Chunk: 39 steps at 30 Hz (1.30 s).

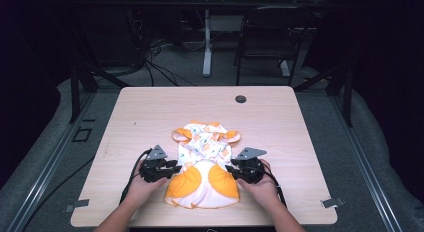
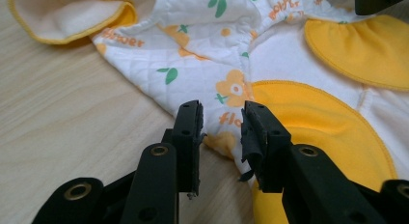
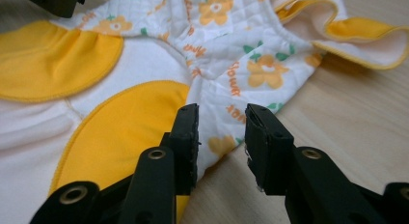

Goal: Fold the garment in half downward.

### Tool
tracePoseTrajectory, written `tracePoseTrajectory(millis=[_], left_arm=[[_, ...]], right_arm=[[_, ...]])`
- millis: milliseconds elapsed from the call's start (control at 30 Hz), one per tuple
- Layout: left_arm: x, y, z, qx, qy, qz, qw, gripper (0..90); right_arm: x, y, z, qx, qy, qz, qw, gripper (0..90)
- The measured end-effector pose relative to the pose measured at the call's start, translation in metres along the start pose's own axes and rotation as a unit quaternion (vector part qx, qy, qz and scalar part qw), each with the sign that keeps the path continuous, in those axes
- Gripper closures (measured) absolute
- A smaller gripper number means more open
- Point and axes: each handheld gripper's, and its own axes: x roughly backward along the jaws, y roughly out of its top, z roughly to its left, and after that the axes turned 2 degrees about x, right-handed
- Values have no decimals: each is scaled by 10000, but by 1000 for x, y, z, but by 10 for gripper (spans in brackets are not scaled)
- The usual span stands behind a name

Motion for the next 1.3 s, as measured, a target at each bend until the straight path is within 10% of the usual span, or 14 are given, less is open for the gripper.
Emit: tracePoseTrajectory(millis=[1300], left_arm=[[10, -14, -28, -484, -109, 470, 9977, 707]], right_arm=[[8, -10, 24, 474, 582, 557, 9956, 689]])
